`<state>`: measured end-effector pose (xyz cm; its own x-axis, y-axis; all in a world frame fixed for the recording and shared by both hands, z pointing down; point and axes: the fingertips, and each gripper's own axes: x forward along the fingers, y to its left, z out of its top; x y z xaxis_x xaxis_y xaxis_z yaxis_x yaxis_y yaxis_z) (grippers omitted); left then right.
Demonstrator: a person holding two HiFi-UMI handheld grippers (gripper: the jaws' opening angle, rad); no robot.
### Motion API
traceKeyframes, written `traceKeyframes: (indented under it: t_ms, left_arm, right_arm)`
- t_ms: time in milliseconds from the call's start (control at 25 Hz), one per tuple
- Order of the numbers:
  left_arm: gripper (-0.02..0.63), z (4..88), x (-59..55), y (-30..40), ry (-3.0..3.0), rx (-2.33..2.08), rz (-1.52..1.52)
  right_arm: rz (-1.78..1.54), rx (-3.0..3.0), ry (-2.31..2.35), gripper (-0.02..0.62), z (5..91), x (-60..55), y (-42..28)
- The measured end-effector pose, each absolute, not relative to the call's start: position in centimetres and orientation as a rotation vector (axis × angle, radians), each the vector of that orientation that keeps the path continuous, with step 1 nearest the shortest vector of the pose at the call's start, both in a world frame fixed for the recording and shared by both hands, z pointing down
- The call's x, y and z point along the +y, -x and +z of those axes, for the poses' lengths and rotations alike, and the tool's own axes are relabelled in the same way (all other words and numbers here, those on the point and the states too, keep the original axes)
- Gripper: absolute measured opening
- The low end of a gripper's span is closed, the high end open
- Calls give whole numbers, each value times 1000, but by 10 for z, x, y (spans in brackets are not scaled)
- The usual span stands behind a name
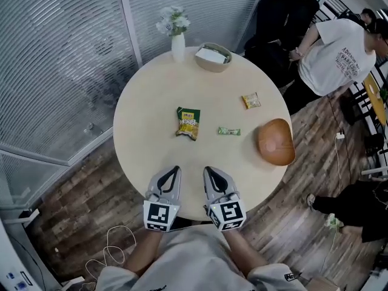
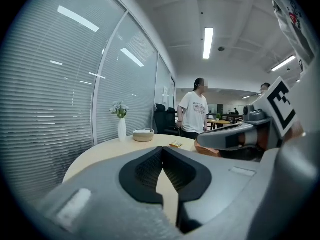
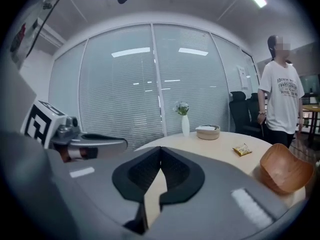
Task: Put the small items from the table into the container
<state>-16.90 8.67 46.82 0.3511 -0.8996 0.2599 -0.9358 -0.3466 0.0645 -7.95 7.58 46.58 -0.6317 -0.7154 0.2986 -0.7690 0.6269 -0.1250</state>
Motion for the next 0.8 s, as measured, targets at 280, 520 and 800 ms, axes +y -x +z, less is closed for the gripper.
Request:
traceKeyframes:
  t_ms: [280,520,800]
  left_arm:
    - [-3,503,64,185,-2289,-1698,309]
    - [-3,517,78,191,-2190,-1746,302]
    - [-3,529,89,203,-2106,-1785,303]
  right_arm:
    - [360,-2482,-1031,106,560,-15,115]
    - [156,-2351,-836,106,630,-63,157]
    - [176,-2225,-657,127,686,-84,179]
